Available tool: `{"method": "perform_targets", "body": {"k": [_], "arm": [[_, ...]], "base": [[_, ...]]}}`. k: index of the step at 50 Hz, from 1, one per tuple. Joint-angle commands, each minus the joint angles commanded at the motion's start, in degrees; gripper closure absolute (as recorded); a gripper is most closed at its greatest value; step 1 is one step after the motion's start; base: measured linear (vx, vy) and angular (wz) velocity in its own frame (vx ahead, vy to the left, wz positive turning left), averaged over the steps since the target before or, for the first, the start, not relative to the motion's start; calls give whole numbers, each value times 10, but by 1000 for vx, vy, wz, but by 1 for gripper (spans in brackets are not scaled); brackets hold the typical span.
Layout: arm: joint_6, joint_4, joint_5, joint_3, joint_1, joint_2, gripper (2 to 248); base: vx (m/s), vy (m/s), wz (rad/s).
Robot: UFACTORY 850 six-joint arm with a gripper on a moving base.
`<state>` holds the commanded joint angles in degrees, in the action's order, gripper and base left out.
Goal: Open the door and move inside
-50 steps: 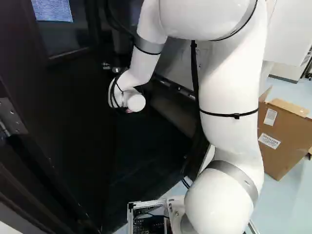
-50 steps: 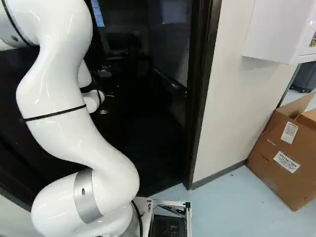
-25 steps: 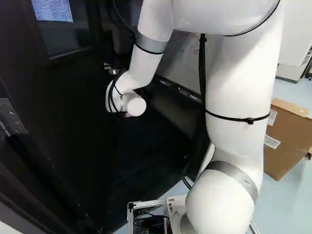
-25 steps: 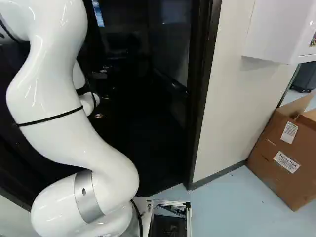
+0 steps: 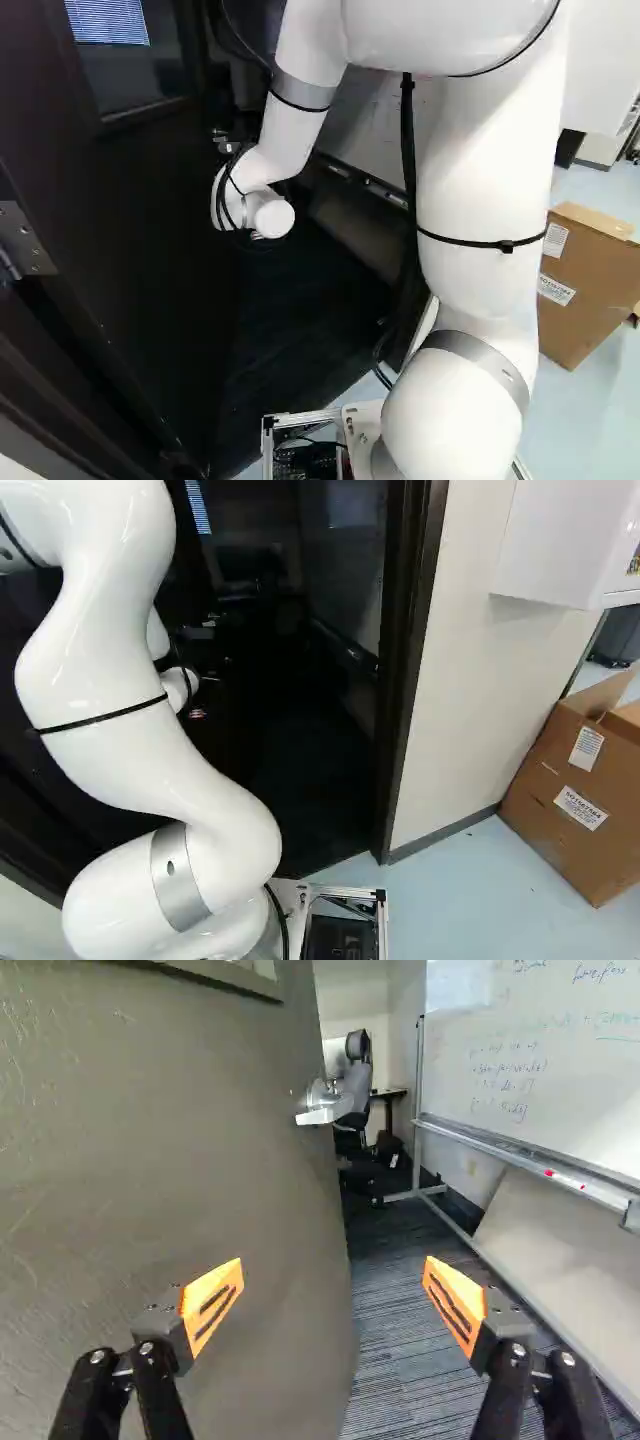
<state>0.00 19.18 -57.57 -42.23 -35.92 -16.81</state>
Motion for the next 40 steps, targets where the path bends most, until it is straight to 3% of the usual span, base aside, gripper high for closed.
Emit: {"method": "perform_targets", "body": {"k": [40], "arm": [[0, 47, 0, -86, -24, -70, 3]], "base": [[0, 0, 0]]}}
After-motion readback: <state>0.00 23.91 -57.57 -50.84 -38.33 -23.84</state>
